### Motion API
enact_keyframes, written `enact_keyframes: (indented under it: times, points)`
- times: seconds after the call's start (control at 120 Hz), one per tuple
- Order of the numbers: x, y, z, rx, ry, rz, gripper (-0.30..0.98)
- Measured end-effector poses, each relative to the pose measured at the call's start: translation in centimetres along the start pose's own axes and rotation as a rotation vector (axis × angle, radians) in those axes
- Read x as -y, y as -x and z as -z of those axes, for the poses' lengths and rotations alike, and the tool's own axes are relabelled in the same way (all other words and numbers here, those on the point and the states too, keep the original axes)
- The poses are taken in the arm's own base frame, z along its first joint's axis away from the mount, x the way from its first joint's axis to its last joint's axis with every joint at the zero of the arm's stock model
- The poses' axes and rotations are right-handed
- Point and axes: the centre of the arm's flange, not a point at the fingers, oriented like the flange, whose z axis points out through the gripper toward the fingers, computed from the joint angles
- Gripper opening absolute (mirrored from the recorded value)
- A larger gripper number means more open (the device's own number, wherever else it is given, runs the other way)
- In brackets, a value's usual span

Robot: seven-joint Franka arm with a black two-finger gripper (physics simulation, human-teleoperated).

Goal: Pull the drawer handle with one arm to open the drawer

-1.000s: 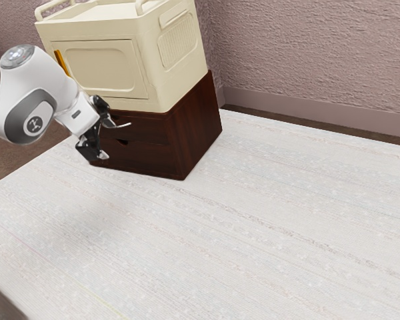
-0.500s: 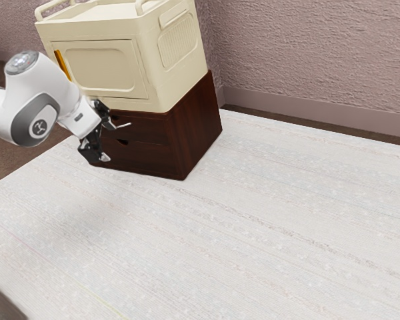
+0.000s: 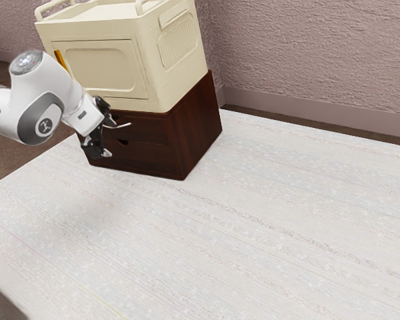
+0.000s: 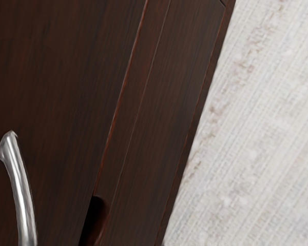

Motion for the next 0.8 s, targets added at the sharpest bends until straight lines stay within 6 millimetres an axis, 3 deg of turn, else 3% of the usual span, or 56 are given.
enact_keyframes:
  times: [0.267,0.617,0.8]
  points:
    - [-0.2,0.0,-1.5,0.011,0.013,0.001,0.69]
    - [-1.2,-0.7,-1.1,0.034,0.027,-0.009,0.69]
    - [-1.8,0.5,-0.9,0.061,0.036,0.001,0.68]
